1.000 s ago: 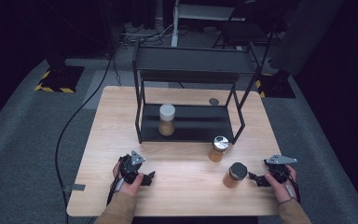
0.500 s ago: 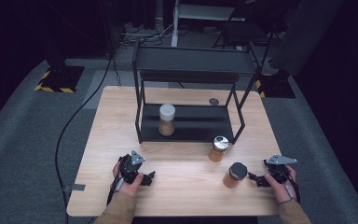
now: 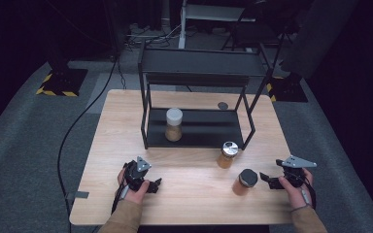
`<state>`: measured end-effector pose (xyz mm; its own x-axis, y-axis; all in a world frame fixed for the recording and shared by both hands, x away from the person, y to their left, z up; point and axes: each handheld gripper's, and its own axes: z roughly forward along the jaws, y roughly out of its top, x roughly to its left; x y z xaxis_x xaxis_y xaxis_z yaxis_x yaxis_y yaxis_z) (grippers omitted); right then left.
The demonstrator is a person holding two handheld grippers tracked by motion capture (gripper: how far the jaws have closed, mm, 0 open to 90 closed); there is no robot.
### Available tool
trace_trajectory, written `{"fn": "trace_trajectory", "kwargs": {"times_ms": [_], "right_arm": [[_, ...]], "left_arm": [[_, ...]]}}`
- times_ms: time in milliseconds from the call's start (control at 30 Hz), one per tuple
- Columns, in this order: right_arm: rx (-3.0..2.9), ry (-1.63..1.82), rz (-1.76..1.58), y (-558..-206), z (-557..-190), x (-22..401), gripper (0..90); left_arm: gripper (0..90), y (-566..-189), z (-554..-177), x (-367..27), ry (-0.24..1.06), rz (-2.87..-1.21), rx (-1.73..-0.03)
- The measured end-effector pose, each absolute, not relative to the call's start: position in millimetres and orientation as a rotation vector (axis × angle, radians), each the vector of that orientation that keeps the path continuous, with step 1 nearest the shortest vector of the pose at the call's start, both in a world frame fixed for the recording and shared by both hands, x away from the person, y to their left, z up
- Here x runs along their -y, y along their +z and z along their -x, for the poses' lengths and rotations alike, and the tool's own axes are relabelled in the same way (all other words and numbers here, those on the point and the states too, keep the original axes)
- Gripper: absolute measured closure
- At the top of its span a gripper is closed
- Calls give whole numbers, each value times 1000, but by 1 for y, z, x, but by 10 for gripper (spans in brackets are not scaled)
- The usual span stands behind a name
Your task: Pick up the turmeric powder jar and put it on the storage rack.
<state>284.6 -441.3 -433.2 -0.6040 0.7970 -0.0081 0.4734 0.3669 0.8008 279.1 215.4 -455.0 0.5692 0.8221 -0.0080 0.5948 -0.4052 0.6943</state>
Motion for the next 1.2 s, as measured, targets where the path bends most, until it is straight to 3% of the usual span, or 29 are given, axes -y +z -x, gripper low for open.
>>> {"fn": "trace_trajectory", "kwargs": {"times_ms": [600,1200], "right_arm": [[-2217,1177,-1065,-398,-294,427,44],[-2207,1208,-995,-376,-307,382,36]], "left_arm": [[1,-455,-280,-216,443,-2150,-1123],[0,-455,-281,-215,448,-2151,-1121]]}}
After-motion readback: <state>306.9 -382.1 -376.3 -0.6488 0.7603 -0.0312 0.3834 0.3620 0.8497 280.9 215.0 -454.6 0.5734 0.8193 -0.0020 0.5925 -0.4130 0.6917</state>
